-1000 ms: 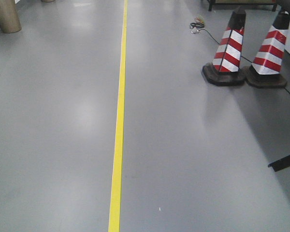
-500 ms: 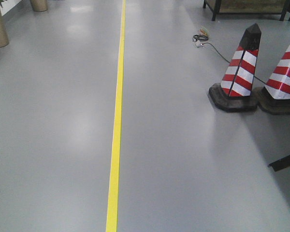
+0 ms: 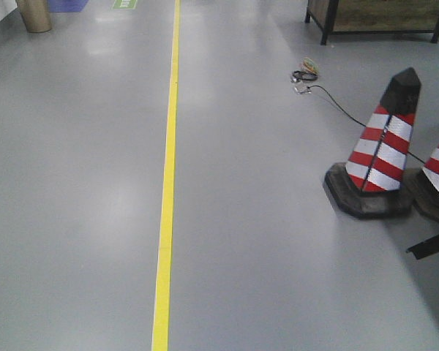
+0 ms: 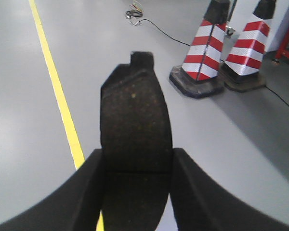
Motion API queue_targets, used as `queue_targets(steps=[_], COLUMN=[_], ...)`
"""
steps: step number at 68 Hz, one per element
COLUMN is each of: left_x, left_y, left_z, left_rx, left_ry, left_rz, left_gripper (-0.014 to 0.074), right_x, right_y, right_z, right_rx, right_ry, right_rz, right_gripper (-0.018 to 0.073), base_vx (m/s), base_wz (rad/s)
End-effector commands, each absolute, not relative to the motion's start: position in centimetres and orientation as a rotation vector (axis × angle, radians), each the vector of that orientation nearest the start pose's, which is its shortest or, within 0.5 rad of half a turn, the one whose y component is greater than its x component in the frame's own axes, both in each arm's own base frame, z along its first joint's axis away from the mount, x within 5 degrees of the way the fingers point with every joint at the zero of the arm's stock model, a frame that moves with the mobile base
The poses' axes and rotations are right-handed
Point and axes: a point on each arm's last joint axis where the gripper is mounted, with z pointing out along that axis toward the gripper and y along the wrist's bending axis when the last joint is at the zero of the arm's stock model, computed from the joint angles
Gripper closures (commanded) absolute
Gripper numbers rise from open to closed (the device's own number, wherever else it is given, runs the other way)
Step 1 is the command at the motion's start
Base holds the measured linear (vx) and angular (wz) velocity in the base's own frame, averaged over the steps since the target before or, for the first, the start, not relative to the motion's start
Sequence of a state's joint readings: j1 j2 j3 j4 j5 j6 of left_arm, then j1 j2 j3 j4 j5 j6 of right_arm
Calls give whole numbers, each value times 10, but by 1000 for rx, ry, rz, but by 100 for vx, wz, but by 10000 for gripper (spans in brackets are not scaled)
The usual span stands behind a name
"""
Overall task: Move and align brake pads A on conveyor
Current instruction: 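Drive along the yellow floor line past the striped cones, then turn and drive up to the black conveyor belt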
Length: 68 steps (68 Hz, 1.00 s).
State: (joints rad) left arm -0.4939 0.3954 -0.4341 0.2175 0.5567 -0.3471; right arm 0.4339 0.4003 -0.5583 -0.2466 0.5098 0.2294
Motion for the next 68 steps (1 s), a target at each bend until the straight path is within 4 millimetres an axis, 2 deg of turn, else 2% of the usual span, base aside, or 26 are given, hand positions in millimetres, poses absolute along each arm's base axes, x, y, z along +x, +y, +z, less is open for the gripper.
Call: queue_targets(steps=[1,38,68], left_x=[80,80,80], left_y=[-33,-33,-33], left_z=[300,300,300], left_rx=[257,257,257], left_ry=[1873,1873,1873], left_rz=[-351,-351,-351], left_gripper=[603,603,603], right_x=[78,78,78], right_y=[25,25,25], right_z=[345,345,345], right_rx=[-303,-303,-303], right_ry=[1685,1685,1685], right_rz=[215,215,215], right_gripper=[564,564,564], base_vx=[74,68,53], base_wz=[5,6,3])
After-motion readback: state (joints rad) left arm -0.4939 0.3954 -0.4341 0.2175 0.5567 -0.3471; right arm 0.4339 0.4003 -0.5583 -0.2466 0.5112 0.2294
